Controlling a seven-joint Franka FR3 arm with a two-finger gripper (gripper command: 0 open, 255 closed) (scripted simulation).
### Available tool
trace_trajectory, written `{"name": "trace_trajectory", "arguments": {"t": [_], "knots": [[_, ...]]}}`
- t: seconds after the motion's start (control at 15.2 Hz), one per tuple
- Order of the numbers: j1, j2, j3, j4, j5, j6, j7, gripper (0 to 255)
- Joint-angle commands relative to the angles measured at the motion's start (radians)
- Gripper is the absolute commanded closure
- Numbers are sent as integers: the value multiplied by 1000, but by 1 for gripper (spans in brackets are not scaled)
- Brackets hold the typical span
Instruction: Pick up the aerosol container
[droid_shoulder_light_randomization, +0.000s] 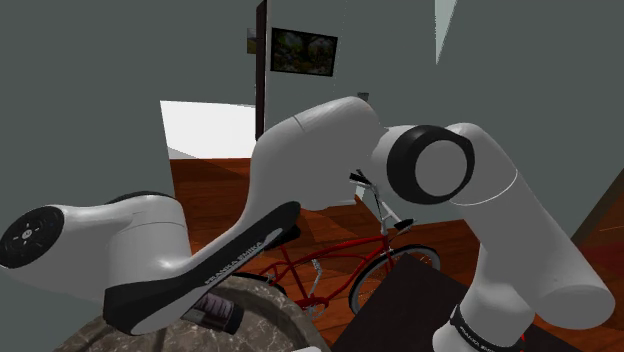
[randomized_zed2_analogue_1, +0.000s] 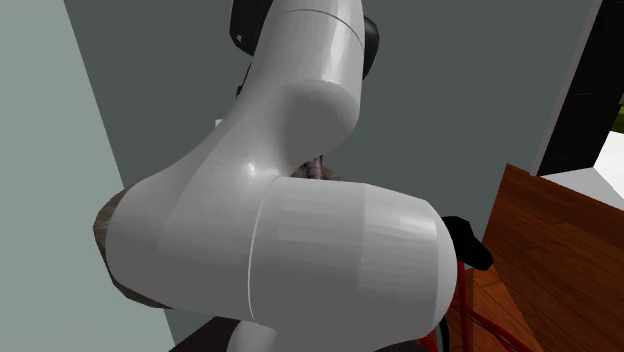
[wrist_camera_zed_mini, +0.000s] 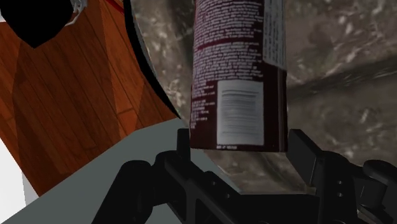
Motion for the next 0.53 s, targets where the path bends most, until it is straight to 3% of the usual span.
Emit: {"name": "trace_trajectory", "arguments": {"t": [0.0,0.46], "knots": [[1,-16,6,4,7,-18,-8,255],[-2,-60,19,22,29,-68,-42,255]]}}
